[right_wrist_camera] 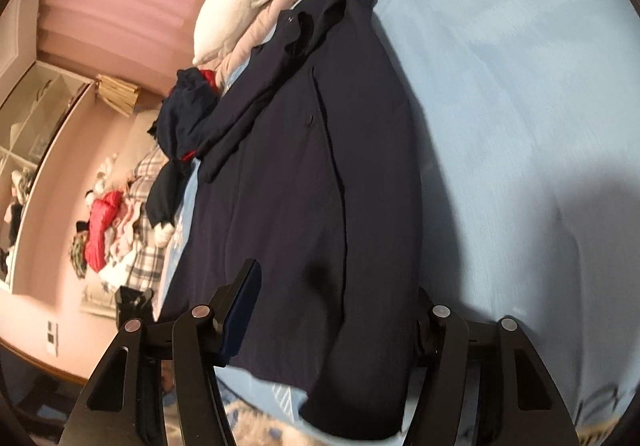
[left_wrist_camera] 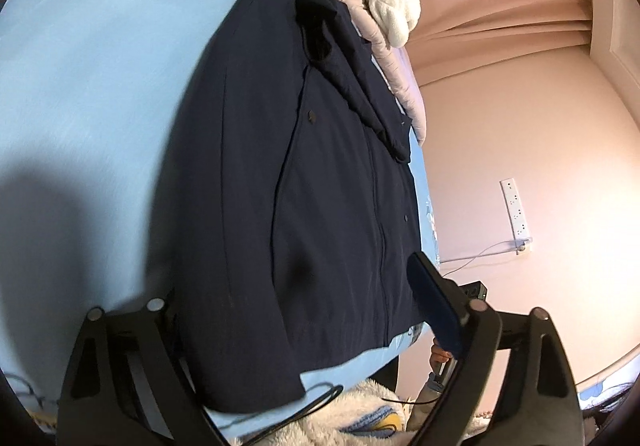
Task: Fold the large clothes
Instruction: 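Grasp the jacket hem with the left tool while the right tool grasps it too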
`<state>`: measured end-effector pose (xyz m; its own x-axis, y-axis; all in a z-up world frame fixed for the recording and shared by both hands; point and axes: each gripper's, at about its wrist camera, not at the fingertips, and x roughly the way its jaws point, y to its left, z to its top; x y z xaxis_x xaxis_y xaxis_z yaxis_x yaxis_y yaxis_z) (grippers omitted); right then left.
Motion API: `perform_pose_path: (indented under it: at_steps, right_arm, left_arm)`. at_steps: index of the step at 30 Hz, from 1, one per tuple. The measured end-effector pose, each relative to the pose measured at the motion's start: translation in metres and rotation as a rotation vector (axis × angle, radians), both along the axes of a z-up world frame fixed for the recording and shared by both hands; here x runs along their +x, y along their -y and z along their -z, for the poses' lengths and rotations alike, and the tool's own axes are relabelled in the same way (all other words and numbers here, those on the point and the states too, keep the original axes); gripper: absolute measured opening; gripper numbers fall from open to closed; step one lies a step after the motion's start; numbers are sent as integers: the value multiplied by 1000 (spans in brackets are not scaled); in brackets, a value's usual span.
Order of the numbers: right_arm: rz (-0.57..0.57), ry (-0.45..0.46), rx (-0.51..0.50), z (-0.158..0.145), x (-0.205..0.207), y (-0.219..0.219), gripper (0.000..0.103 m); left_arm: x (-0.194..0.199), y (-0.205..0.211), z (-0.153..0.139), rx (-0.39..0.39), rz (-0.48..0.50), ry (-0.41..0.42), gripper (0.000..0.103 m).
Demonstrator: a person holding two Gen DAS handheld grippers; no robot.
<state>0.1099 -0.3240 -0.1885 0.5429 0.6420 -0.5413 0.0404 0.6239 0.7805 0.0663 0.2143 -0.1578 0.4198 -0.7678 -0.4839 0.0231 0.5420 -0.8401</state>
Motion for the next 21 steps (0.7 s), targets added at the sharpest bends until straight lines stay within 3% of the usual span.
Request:
perform_pose_path:
  at_steps: [5,7,9,11,14,17,21]
  right_arm:
    - [11,3,4,3,8,-5,64]
    - [15,12,-4,2,14,-8,63]
    - [16,21,-23,2,16,-12,56]
    - [21,14,-43,5,19,-16,36]
    - [47,9,-50,8,19,-15,20]
    - [63,13,-49,6,17,-14,12]
    - [62,69,-45,-7,14,-17,9]
  left_arm:
    - [10,-2,8,25,-33,-35,64]
    - [16,-3,10,35,-50,-51,50]
    - [23,-1,15,52,-58,-74,28]
    - [26,-1,19,47,-75,-99,22]
    - [26,-7,25,18,-107,-138,11]
    - [24,-14,30,-33,-133,-166,9]
    - [25,-8,16,39,-135,-148,6]
